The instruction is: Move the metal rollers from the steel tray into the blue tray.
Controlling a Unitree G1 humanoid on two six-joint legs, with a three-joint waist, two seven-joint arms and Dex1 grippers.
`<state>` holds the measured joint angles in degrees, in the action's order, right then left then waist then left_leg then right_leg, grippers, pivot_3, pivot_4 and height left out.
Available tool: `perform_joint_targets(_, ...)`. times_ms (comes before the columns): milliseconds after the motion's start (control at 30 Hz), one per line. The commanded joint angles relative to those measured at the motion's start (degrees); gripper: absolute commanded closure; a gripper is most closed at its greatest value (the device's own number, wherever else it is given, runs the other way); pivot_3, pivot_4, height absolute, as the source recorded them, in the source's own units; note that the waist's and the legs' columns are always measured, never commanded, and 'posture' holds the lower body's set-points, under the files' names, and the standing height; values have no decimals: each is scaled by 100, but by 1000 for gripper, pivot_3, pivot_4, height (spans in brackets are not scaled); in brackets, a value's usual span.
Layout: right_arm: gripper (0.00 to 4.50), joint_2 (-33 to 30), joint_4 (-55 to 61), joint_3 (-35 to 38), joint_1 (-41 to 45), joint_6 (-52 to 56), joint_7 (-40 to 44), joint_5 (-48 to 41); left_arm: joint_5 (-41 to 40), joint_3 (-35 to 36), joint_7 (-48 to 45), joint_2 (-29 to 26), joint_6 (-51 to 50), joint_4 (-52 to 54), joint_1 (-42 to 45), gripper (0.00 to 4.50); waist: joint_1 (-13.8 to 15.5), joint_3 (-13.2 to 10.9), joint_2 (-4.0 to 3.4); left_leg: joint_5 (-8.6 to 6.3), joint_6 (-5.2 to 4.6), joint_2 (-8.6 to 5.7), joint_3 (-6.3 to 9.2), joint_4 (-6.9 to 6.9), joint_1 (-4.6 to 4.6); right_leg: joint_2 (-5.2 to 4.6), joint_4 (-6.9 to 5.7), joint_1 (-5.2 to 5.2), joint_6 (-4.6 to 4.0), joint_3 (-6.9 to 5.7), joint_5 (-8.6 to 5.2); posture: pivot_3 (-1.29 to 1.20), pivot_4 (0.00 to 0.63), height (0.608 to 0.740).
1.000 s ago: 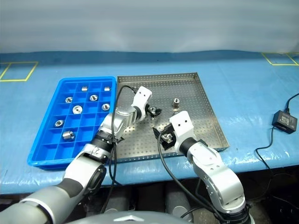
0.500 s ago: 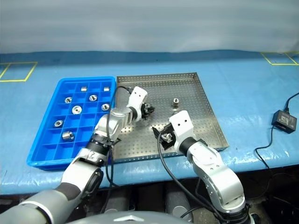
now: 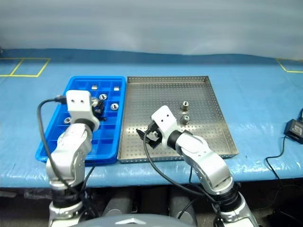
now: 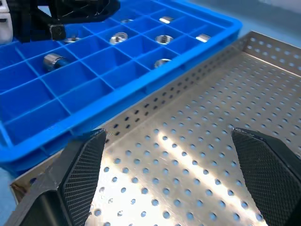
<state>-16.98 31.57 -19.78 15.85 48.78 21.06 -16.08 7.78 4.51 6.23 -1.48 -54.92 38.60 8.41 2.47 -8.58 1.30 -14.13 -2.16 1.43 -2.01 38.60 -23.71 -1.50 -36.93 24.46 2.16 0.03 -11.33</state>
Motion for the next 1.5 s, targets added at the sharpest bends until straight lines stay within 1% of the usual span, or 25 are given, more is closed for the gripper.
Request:
perform_joint_targets(33,0,66,-176,-174,275,-285,301,-18,620,-106,710,297,-164,799,-468,2668,83,0,1,0,0,0,2,0,0,0,1,0,-1,-2,0,287,150,740)
perform_joint_targets(133,0,92,-320,-288,390,-381,479,-13,934,-215,1068,634,-226,1057,-869,2668,254,-1,3,0,0,-2,5,0,-1,-3,3,-2,-25,-6,-15,318,150,740)
perform_joint_targets(233,0,111,-389,-349,447,-440,596,-4,1125,-276,1380,979,-303,1252,-1239,2668,343,-1,3,0,1,-1,12,2,-4,-6,2,-2,-29,-14,-18,332,150,740)
perform_joint_targets(300,0,124,-400,-353,446,-451,627,2,1109,-293,1427,1031,-347,1248,-1398,2668,393,-1,3,0,1,-2,14,2,-6,-9,2,-1,-30,-16,-19,335,150,740)
perform_joint_targets(400,0,141,-406,-365,424,-452,637,13,981,-238,1401,968,-285,1078,-1414,2668,474,-1,3,0,1,-1,16,2,-7,-10,3,0,-32,-21,-21,324,150,740)
perform_joint_targets(500,0,162,-365,-345,366,-431,608,32,833,-131,1300,866,-256,839,-1254,2668,493,-1,2,-1,2,0,18,2,-7,-11,3,1,-35,-24,-22,299,150,740)
perform_joint_targets(633,0,169,-249,-268,244,-388,500,51,769,-59,1255,730,-215,542,-1191,2668,475,-1,2,-1,2,0,18,2,-12,-12,4,4,-36,-28,-23,260,150,740)
perform_joint_targets(800,0,122,-49,-108,37,-290,332,27,721,153,1344,853,-246,398,-1221,2668,422,-2,2,-2,2,1,18,0,-18,-15,8,8,-39,-31,-24,234,150,740)
perform_joint_targets(900,0,83,49,-5,-86,-221,238,16,748,162,1390,829,-211,358,-1173,2668,363,-2,2,-2,3,4,19,0,-16,-16,7,7,-43,-34,-27,222,150,740)
perform_joint_targets(967,0,61,117,76,-164,-161,156,23,715,137,1376,812,-173,325,-1097,1950,334,-2,2,-2,3,4,20,0,-16,-17,7,6,-43,-36,-27,212,150,740)
perform_joint_targets(1033,0,35,172,141,-225,-116,86,35,707,102,1382,799,-127,306,-1049,1395,308,-2,2,-2,3,4,20,0,-16,-18,7,6,-43,-37,-27,206,150,740)
perform_joint_targets(1067,0,25,194,187,-261,-77,24,54,711,66,1380,780,-91,291,-1023,1049,296,-2,2,-2,3,3,20,0,-16,-18,7,5,-43,-38,-27,197,150,740)
perform_joint_targets(1167,0,113,202,441,-356,151,-382,173,608,-84,1273,756,184,287,-923,93,269,-2,2,-3,3,3,20,0,-18,-18,9,7,-43,-37,-27,188,150,740)
perform_joint_targets(1267,0,422,60,806,-289,309,-893,303,360,-281,915,662,405,269,-858,93,244,-2,2,-2,3,3,19,0,-19,-20,8,7,-44,-37,-27,188,150,740)
perform_joint_targets(1400,0,1070,-563,1524,168,529,-1923,682,-373,-625,-29,502,642,271,-827,93,190,-2,0,-2,4,4,17,0,-18,-20,6,9,-44,-36,-27,163,150,740)
perform_joint_targets(1500,0,1255,-1217,1802,608,528,-2488,1058,-942,-915,-798,283,595,357,-839,93,156,-4,-2,-2,4,2,13,0,-19,-21,7,11,-47,-37,-25,158,150,740)
